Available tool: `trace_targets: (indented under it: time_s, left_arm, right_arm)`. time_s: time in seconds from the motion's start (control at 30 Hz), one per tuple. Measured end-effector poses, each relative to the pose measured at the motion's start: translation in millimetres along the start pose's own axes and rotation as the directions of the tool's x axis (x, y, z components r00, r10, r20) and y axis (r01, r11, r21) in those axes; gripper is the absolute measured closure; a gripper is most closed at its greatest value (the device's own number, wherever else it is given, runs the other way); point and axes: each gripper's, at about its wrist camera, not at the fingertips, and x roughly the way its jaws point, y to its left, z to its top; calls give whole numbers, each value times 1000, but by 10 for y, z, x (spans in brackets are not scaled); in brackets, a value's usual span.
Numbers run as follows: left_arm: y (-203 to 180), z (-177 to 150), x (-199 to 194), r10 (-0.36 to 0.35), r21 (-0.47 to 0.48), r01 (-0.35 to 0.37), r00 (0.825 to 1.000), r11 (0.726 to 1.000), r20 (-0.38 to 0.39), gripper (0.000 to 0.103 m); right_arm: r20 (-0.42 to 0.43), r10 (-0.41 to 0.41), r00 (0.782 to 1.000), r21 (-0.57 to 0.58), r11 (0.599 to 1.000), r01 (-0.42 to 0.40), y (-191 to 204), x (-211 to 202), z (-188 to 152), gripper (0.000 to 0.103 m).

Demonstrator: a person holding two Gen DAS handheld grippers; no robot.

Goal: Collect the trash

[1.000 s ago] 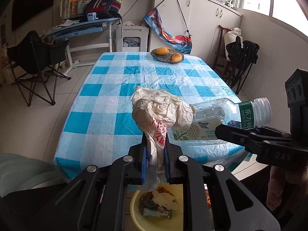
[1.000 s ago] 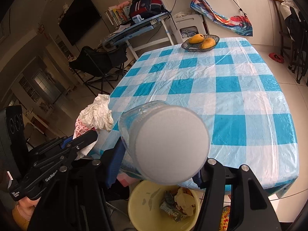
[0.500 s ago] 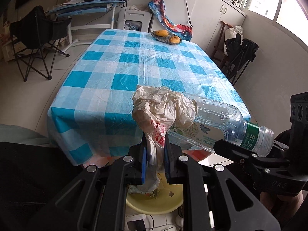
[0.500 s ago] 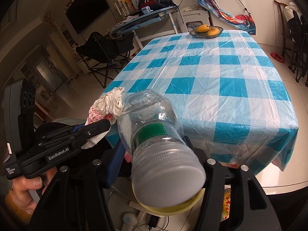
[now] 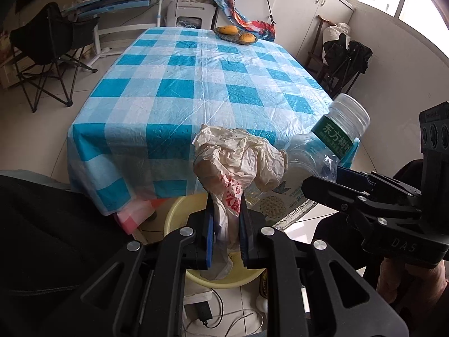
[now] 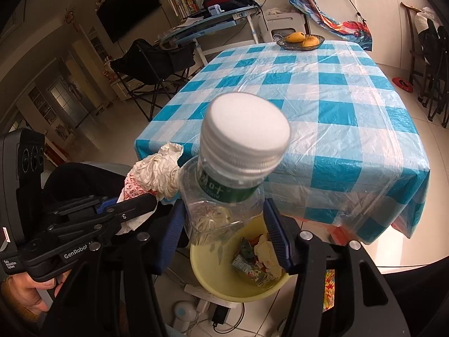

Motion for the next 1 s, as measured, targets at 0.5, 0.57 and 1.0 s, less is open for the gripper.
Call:
trace_targets:
  time_s: [0.5, 0.57, 1.0]
  left_arm:
    - [198, 36, 16, 72, -70, -67, 994, 995, 86, 36]
    - [202, 65, -31, 101, -77, -92, 987, 993, 122, 29]
    - [203, 143, -215, 236, -92, -219, 934, 971, 270, 10]
  right_arm:
    - [-59, -160, 985, -56, 986, 157, 75, 334, -30, 38]
    - [-59, -199, 978, -75, 978, 194, 96, 341, -33, 37]
    - [94, -347, 933, -199, 912, 359, 356, 220, 88, 16]
